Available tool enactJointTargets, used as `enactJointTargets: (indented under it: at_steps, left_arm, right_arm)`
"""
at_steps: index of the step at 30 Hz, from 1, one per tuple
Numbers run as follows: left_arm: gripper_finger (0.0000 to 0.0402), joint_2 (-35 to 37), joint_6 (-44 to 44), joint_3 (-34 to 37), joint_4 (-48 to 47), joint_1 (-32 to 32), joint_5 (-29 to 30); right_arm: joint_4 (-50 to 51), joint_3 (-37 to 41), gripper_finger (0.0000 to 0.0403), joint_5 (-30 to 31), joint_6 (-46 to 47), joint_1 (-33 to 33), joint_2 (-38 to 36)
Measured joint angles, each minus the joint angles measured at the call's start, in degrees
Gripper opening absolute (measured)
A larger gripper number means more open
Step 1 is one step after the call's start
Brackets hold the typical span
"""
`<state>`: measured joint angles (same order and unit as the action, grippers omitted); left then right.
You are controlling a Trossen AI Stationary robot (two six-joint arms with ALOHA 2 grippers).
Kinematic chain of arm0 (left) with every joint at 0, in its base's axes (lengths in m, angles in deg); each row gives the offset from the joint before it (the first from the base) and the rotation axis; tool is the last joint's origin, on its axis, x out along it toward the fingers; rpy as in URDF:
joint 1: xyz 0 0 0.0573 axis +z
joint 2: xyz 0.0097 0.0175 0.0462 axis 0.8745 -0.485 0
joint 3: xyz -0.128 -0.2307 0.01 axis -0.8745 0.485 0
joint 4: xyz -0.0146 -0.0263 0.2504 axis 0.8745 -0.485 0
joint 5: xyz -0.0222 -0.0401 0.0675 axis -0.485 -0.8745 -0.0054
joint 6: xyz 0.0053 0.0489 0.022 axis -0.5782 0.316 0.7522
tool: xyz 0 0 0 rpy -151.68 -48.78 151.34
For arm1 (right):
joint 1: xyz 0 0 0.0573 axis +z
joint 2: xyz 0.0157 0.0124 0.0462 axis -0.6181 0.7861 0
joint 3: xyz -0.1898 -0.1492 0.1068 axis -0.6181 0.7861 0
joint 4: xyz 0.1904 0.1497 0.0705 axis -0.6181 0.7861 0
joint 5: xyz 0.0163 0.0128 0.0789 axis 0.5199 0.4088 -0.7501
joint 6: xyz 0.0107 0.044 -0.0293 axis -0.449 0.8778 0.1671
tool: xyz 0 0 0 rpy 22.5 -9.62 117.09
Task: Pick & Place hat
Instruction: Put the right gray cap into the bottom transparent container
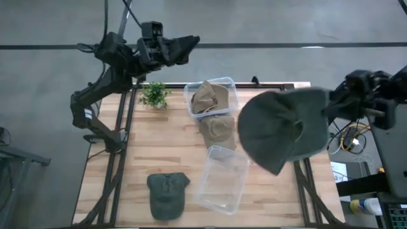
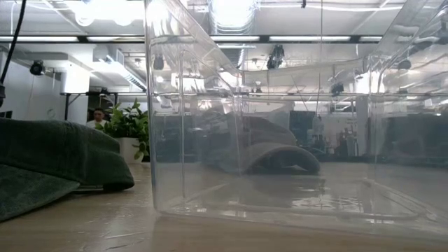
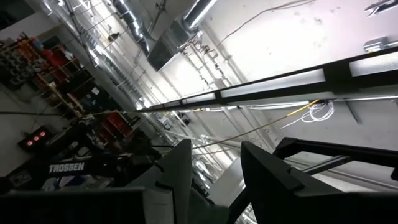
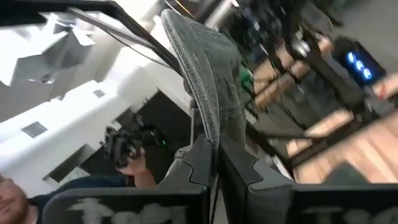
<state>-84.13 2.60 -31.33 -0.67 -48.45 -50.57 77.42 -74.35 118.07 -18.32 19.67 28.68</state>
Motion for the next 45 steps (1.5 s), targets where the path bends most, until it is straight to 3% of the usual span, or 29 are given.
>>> enactJointTargets:
  at_steps: [5, 12, 22, 29, 40, 45]
  left_arm:
    - [0.0131, 0.94, -0.02, 0.04, 0.23, 0.0, -0.26]
    - [0.0131, 1.18, -0.15, 0.04, -0.05, 0.0, -0.48]
    - [0.0131, 1.26, -2.52, 0.04, -2.45, 0.0, -3.71]
    - [0.0131, 1.26, -3.43, 0.04, -2.74, 0.02, -6.27]
    - [0.0131, 1.26, -5.6, 0.04, -3.11, 0.0, -7.75]
    - [0.0131, 1.26, -6.72, 0.04, -3.16, 0.0, -9.67]
  right_arm:
    - [2.09, 3.31, 0.0008, -1.89, 7.0, -0.07, 0.09]
    - [2.14, 10.0, 0.0008, -9.0, 15.12, -2.81, -0.94]
    - [1.64, 21.73, 0.0008, -22.1, 22.75, -14.54, -6.57]
    - [0.75, 28.63, 0.0008, -37.36, 24.06, -27.1, -9.43]
    - [-14.25, 41.31, 0.0008, -67.89, 23.33, -50.14, -7.45]
    - [-23.2, 47.0, 0.0008, -80.29, 23.26, -57.39, -3.39]
